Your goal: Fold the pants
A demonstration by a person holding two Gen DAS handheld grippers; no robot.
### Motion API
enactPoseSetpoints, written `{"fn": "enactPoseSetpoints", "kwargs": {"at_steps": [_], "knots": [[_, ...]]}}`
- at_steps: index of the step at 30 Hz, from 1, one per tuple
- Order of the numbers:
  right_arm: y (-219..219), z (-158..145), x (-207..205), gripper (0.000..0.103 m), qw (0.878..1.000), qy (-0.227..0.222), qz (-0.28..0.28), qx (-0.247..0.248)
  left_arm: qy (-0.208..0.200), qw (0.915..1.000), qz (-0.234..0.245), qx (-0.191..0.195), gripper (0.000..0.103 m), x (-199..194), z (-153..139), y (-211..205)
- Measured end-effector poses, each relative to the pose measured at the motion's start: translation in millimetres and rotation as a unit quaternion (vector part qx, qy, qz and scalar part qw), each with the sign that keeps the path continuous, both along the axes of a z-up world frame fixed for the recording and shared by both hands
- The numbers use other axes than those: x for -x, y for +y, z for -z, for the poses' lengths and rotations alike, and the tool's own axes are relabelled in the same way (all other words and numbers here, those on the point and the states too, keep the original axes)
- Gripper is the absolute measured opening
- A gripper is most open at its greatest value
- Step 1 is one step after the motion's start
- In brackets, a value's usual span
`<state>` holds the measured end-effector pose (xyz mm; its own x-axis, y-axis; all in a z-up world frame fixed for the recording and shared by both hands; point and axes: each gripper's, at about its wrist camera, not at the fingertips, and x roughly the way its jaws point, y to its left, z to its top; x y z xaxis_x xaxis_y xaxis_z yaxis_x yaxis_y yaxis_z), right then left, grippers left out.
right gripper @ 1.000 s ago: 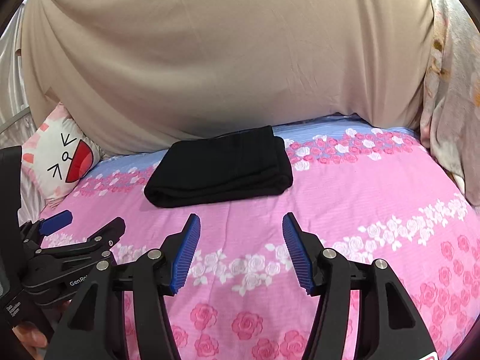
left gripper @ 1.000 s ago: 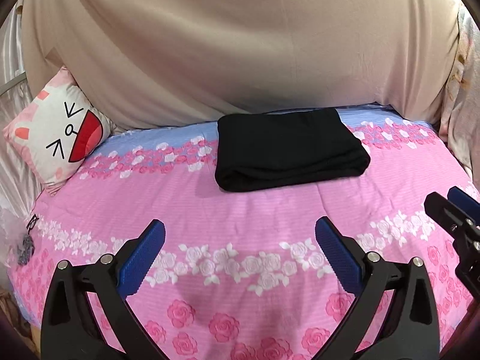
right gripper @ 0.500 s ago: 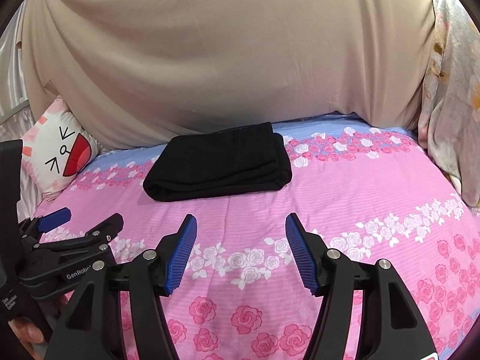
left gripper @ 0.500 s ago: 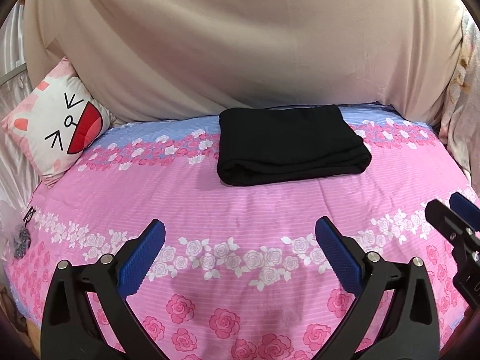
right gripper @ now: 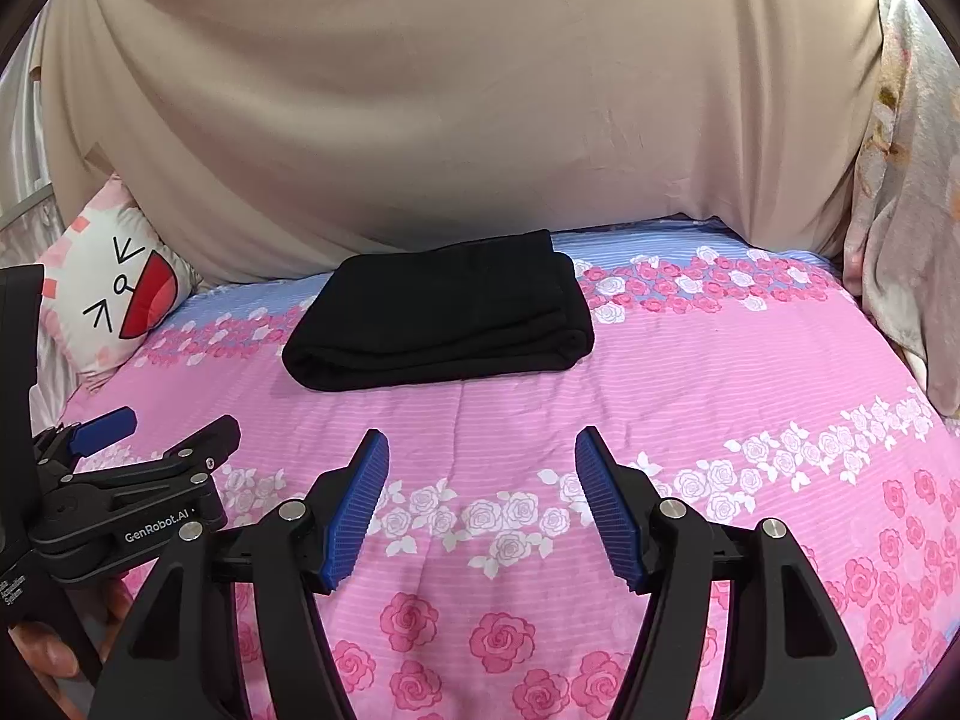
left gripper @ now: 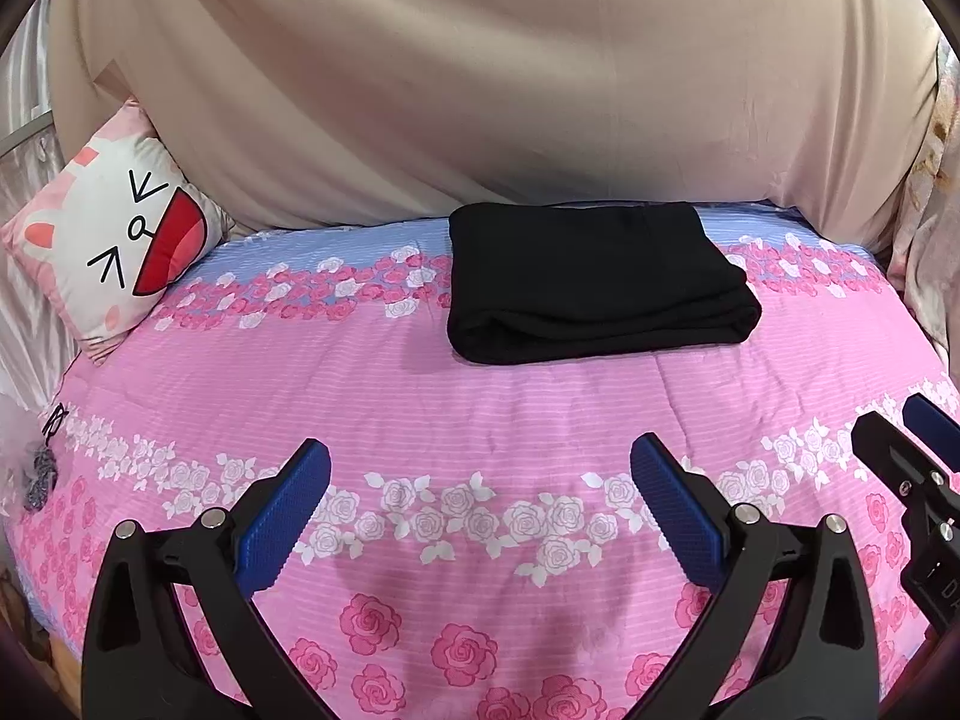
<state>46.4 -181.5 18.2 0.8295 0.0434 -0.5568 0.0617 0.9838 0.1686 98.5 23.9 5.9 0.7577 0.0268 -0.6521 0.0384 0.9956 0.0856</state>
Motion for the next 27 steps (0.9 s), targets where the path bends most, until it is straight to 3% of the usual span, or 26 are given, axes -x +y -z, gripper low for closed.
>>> {"fn": "enactPoseSetpoints", "kwargs": {"at_steps": [27], "knots": [[-6.9,8.3,-5.2,0.064,1.0,0.013,0.003,-0.004,0.005,1.0,0.008,0.001,0.098,-1.7,4.0,-2.9]]}}
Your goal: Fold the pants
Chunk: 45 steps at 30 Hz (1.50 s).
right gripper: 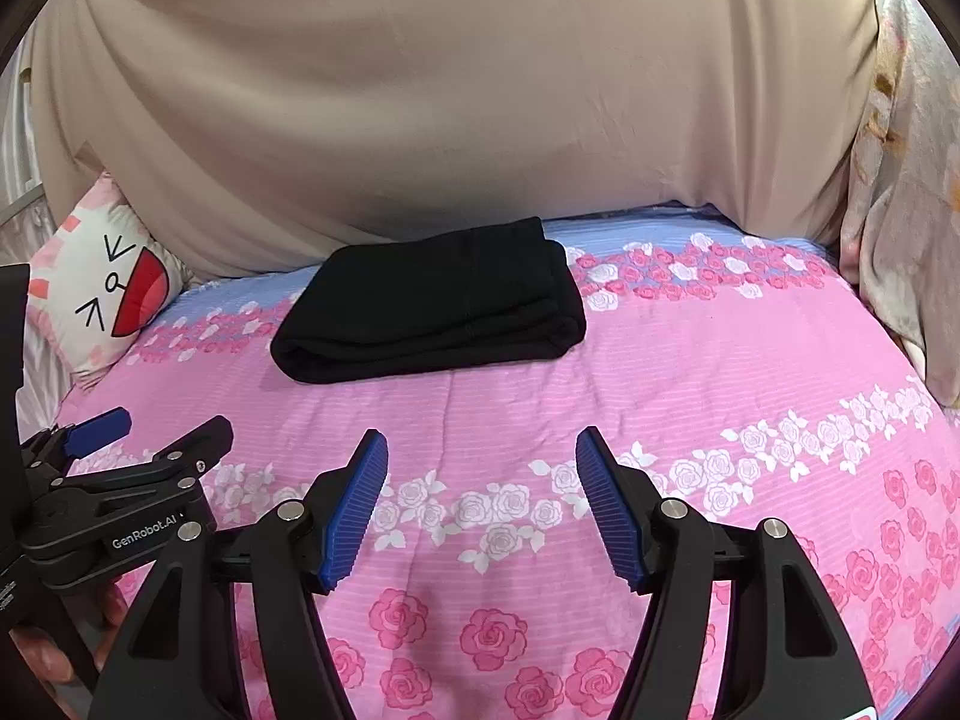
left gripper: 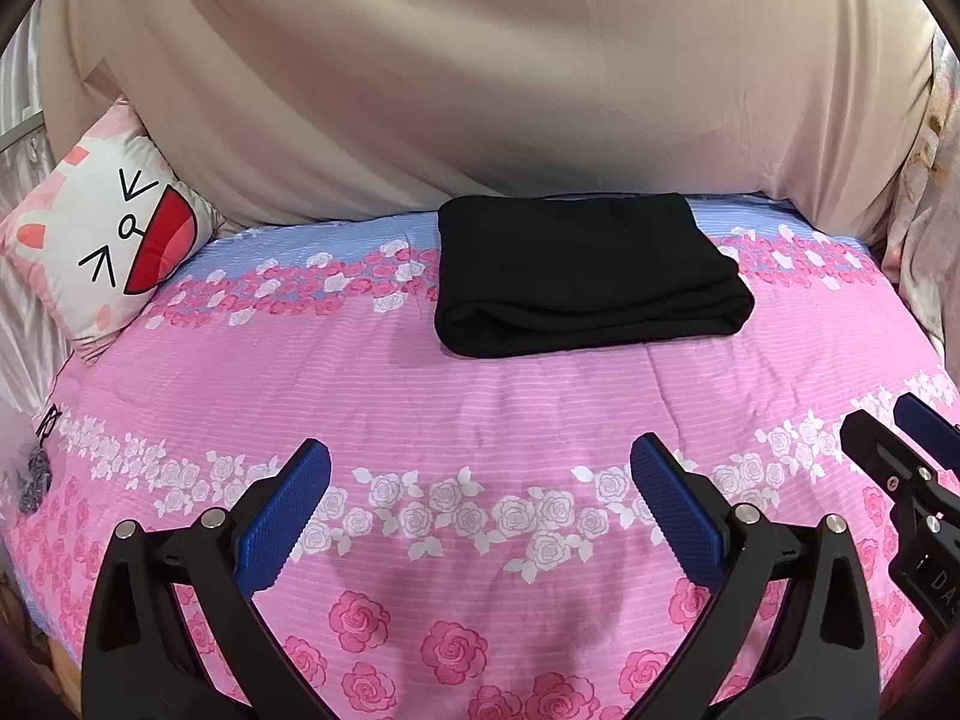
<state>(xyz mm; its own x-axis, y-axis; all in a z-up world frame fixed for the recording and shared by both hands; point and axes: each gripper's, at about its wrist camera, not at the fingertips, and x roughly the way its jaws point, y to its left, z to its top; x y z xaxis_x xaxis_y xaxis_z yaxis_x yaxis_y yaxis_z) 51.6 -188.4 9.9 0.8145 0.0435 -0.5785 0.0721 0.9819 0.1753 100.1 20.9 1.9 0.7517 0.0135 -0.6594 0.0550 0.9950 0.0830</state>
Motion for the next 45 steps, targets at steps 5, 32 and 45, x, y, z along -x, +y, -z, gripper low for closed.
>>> {"fn": "enactPoseSetpoints", "kwargs": {"at_steps": [5,32,45], "knots": [[1.0,4.0,-2.8,0.064,1.0,0.005,-0.002,0.001,0.006,1.0,-0.004,0.0,0.098,-4.0,3.6,0.3],[6.9,8.2,-0.4,0.064,1.0,0.004,-0.004,0.003,0.008,0.9999,-0.002,-0.007,0.098,0.7,3.0,3.8],[4.2,11.5,-1.2,0.064,1.0,0.01,0.001,0.003,0.012,0.9998,0.013,-0.004,0.098,-2.6,4.9,0.6]]}}
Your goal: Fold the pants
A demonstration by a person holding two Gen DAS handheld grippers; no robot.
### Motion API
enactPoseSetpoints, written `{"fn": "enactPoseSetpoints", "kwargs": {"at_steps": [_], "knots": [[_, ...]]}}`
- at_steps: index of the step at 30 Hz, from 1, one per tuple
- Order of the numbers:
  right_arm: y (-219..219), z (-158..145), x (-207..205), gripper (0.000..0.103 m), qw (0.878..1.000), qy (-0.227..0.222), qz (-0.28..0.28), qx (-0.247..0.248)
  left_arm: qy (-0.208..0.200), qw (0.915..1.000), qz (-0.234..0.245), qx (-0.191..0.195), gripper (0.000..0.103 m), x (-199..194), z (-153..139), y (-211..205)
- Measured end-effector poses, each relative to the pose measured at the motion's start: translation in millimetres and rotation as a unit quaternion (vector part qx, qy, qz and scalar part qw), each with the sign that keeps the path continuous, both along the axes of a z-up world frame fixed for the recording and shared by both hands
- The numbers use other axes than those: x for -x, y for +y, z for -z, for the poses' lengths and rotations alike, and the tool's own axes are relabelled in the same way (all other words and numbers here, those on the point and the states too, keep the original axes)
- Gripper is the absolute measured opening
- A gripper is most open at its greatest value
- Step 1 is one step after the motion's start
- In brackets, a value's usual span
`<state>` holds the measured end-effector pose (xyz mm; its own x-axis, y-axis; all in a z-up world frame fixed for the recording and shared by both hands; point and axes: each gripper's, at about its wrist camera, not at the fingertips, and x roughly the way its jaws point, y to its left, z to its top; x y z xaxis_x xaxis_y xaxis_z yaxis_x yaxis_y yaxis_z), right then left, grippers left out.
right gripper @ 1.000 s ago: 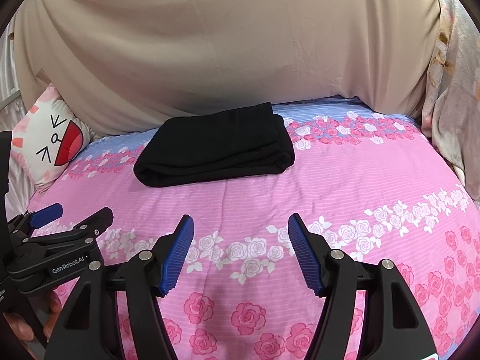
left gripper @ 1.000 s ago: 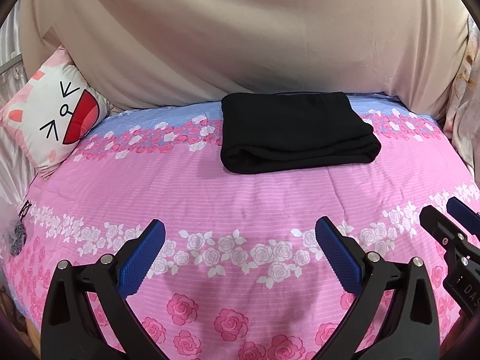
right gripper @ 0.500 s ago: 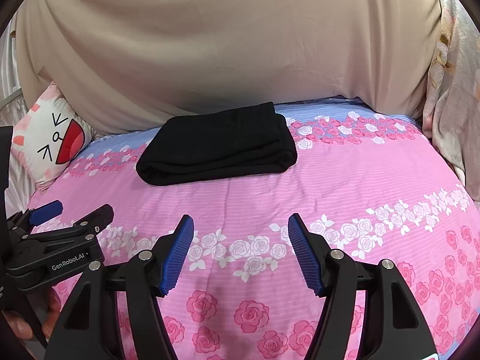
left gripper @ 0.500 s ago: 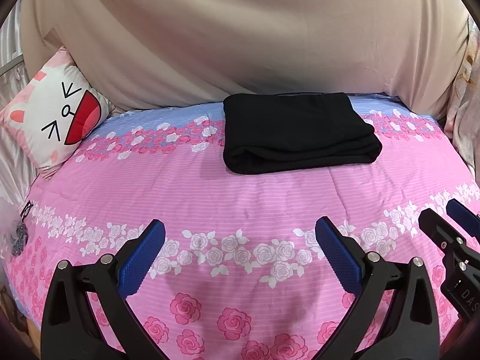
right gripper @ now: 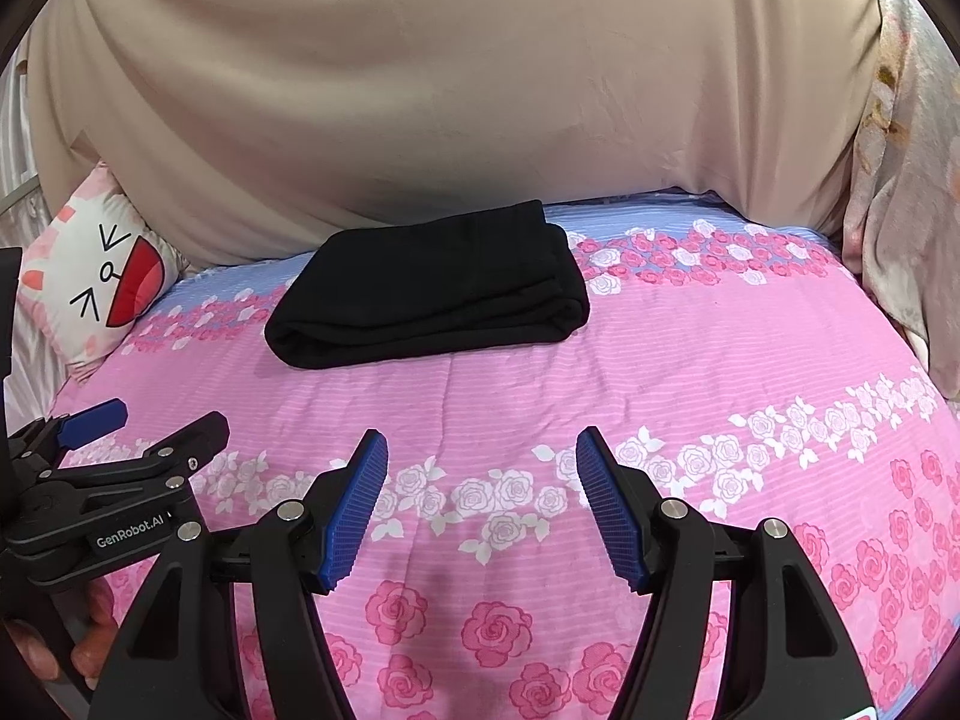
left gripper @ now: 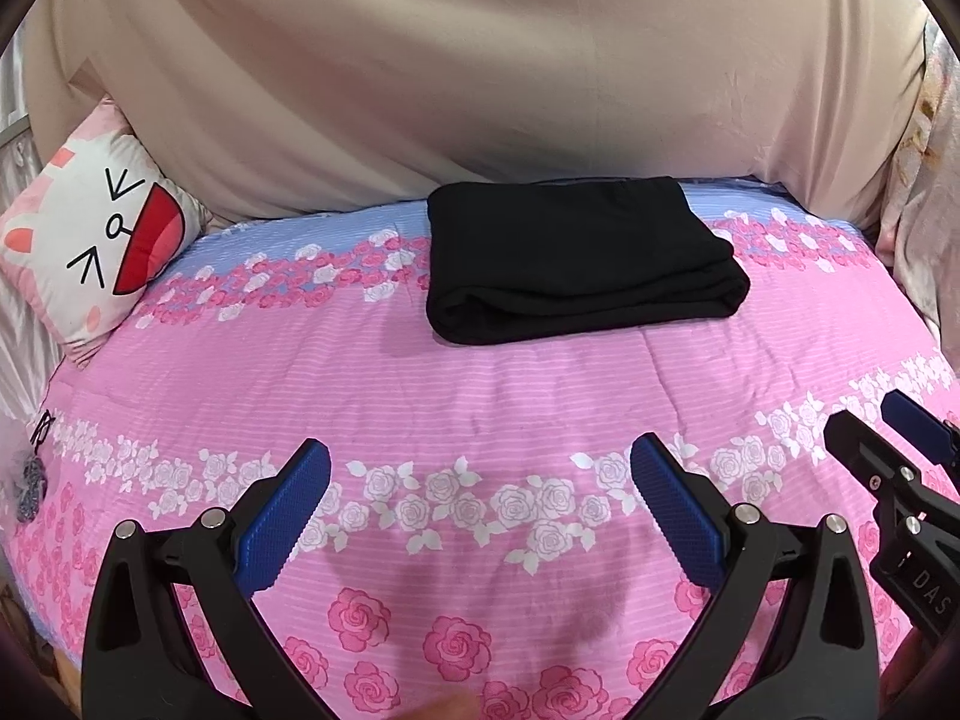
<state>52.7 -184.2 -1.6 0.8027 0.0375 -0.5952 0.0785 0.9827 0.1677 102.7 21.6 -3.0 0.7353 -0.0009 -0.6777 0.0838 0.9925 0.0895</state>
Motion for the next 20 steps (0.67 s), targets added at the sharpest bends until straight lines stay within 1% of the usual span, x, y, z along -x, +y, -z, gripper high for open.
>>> {"fn": "enactPoseSetpoints", "kwargs": {"at_steps": [2,6,8,10,12,16,18,20], "knots": [[-0.3,0.7,0.3,0.064,1.0,0.001,0.0,-0.001,-0.003,1.0,-0.003,-0.007,0.098,-0.5,0.4,-0.2],[-1.4,3.7,-0.9,0.064,1.0,0.004,-0.001,0.0,-0.004,1.0,-0.003,-0.005,0.098,-1.2,2.4,0.7],[-2.0,4.7,-0.9,0.064,1.0,0.006,-0.001,0.0,-0.014,0.9999,-0.009,-0.004,0.098,0.8,3.6,1.4],[-2.7,5.7,-0.4,0.064,1.0,0.007,-0.001,0.001,-0.006,0.9999,-0.001,0.014,0.098,-0.3,5.9,3.7],[-3.1,6.8,0.7,0.064,1.0,0.009,0.0,0.003,0.003,0.9998,0.002,0.021,0.098,-0.9,8.1,5.5],[-3.2,11.7,6.3,0.064,1.0,0.016,0.0,0.005,-0.002,0.9999,-0.014,-0.004,0.098,4.0,8.9,5.2],[-3.5,14.2,10.0,0.064,1.0,0.019,0.002,0.006,-0.008,0.9999,-0.007,-0.006,0.098,9.2,7.8,5.1],[-3.9,15.8,12.6,0.064,1.0,0.021,0.002,0.006,-0.005,1.0,0.0,0.0,0.098,13.5,8.0,5.5]]}}
